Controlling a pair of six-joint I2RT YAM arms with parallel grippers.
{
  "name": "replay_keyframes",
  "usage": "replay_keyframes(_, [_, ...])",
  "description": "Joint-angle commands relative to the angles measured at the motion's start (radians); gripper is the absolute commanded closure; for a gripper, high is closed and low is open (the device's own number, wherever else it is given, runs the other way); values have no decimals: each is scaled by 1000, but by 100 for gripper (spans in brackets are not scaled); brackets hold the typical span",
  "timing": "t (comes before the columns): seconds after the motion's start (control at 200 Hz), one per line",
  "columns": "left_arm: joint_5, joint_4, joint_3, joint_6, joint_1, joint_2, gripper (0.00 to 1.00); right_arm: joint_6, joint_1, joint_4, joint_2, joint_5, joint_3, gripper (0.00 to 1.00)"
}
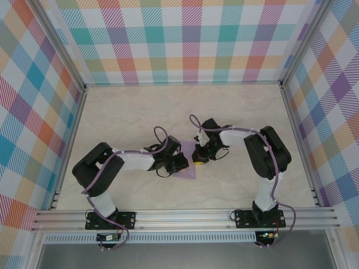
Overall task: Fold a paper plane with a square sheet of paper (pick it up from the middle)
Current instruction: Fold the triangle a second time at the center of the table.
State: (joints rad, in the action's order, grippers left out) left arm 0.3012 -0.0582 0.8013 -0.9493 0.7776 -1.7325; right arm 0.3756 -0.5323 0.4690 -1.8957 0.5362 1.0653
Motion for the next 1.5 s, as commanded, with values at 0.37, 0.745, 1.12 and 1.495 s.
replay_keyframes(0.37, [-59,66,58,127,5,29,88,-51,-8,94,-64,-151,-11,99])
replay_keyframes(0.745, [-141,112,46,132,-22,-44,88,-78,-8,129,-80,-219,-7,100])
replay_keyframes(1.12, [-92,33,-45,157,-164,3,87,-101,-8,172,-114,-287,18,100])
replay_keyframes(1.495, [28,-26,-45,199,-230,108,87,-101,-7,173,-104,-276,21,100])
